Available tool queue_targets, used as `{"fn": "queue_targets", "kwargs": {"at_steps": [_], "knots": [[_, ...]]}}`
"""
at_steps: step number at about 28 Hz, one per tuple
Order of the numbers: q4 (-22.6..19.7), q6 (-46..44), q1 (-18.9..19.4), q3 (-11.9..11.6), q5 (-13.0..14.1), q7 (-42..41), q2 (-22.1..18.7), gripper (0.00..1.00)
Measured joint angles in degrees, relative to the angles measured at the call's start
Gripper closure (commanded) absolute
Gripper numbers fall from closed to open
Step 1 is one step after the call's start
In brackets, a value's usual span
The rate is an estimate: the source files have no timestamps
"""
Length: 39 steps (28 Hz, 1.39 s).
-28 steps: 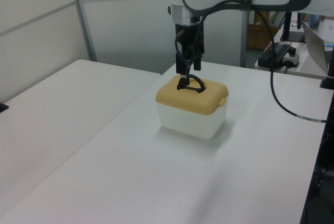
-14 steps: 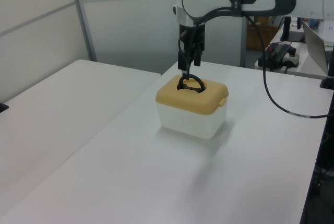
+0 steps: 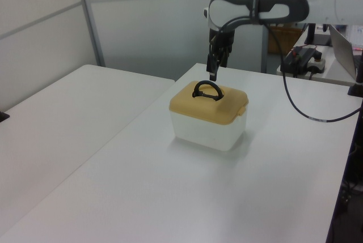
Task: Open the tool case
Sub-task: 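Close the gripper around the black arched handle of the lid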
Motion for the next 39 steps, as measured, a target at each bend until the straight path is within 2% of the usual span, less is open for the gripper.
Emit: {"fn": "queue_targets", "kwargs": {"at_steps": [10, 13, 17, 20, 22, 24, 25, 27, 30, 31, 35, 39], "knots": [[0.0, 5.3, -0.1, 0.1, -0.2, 0.0, 5.0, 0.01], [0.0, 5.3, 0.0, 0.3, -0.2, 0.0, 5.2, 0.11], [0.0, 5.3, 0.0, 0.7, 0.0, 0.1, 5.2, 0.33], [0.0, 5.3, 0.0, 0.9, 0.9, 0.1, 5.2, 0.39], [0.0, 5.3, 0.0, 0.9, 1.4, 0.2, 5.2, 0.46], [-0.1, 5.3, 0.0, 1.0, 1.7, 0.5, 5.2, 0.48], [-0.1, 5.3, 0.0, 1.0, 1.9, 0.8, 5.2, 0.55], [-0.1, 5.3, 0.0, 1.0, 2.2, 1.8, 5.2, 0.58], [-0.1, 5.3, 0.0, 1.0, 2.7, 3.4, 5.2, 0.7], [-0.1, 5.3, 0.0, 1.0, 2.8, 3.9, 5.2, 0.8], [-0.1, 5.3, 0.1, 1.1, 3.0, 4.7, 5.2, 1.0], [-0.1, 5.2, 0.1, 1.1, 3.1, 4.8, 5.2, 1.0]]}}
